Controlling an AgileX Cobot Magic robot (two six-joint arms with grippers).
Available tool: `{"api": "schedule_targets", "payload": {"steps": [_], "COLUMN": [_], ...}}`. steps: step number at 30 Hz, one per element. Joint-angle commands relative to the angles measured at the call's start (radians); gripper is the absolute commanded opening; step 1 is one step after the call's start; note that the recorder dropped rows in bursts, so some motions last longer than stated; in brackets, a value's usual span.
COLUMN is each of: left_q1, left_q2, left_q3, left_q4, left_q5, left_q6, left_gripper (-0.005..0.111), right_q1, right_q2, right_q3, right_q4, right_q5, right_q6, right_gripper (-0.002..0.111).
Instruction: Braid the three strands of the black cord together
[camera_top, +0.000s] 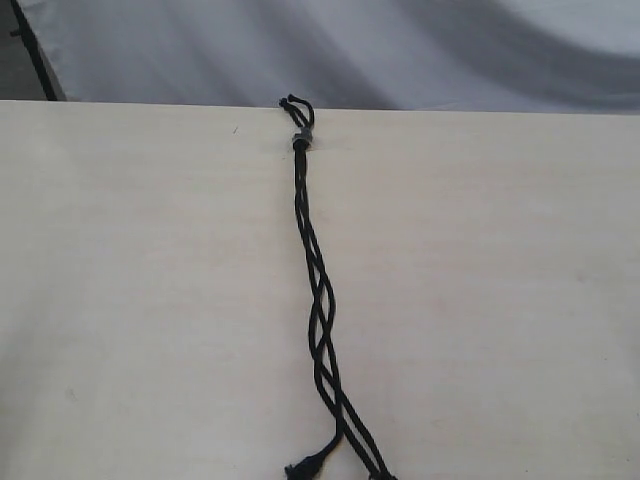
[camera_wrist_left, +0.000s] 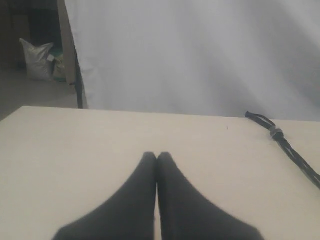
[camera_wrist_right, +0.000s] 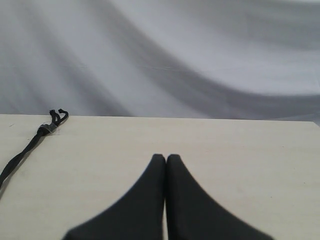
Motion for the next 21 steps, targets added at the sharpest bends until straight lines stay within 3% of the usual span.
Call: {"api": "schedule_targets", "payload": {"steps": [1, 21], "left_q1": [0.002, 0.002], "left_q2": [-0.007, -0.007], "left_q3": [0.003, 0.003], "left_q4": [0.049, 0.049], "left_q5": [0.037, 0.037], "left_q6": [-0.093, -0.04], "left_gripper": [0.0, 0.0], "right_q1": [-0.007, -0.007], "right_q2": [-0.006, -0.006], "right_q3": [0.003, 0.003], "right_q4": [-0.004, -0.004], "right_q5": [0.001, 0.001], "right_q6": [0.001, 0.001], "right_gripper": [0.0, 0.0]}}
